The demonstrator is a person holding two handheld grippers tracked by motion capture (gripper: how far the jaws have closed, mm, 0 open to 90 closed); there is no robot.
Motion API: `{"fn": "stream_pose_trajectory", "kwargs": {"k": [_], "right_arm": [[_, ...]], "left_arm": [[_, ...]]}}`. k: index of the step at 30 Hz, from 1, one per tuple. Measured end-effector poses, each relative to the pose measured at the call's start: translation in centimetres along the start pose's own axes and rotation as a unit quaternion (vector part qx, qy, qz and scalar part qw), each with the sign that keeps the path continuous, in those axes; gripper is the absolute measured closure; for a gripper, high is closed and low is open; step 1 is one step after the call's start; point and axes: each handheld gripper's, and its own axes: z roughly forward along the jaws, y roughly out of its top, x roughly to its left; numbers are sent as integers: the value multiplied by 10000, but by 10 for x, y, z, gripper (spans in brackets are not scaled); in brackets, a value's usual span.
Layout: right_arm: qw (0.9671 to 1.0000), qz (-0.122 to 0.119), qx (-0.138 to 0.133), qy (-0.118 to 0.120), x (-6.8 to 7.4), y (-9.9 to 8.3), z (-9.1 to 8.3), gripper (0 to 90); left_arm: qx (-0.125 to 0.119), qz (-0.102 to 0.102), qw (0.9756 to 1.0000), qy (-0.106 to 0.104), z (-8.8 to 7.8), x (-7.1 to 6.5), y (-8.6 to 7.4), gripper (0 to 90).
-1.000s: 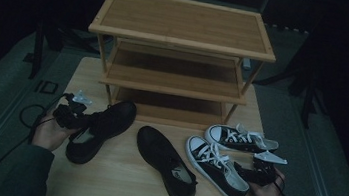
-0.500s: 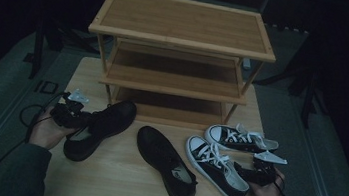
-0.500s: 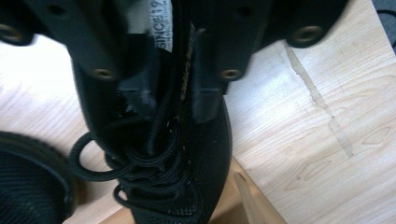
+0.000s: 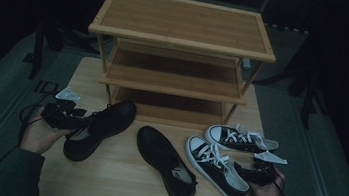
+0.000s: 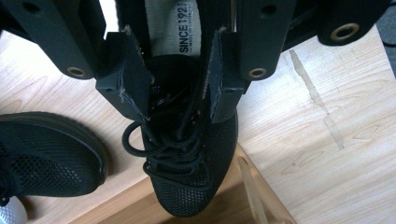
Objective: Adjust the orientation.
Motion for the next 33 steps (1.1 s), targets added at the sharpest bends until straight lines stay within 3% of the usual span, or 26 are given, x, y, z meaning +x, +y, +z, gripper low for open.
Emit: {"fn": "stream_pose_trajectory", "kwargs": {"k": [7, 14, 23, 33], "right_arm": [[10000, -1, 0, -1, 0, 0, 0, 138], [10000, -1, 0, -1, 0, 0, 0, 138], [10000, 0, 1, -2, 0, 0, 0, 138], [10000, 1, 1, -1, 0, 0, 0, 138]], "left_arm": [[-64, 60, 9999, -129, -6, -7, 8, 586], [-130, 166, 9997, -123, -7, -15, 15, 596], [-166, 251, 9993, -200, -9, -34, 23, 592], [-30, 436, 9982, -405, 1, -53, 30, 578]]}}
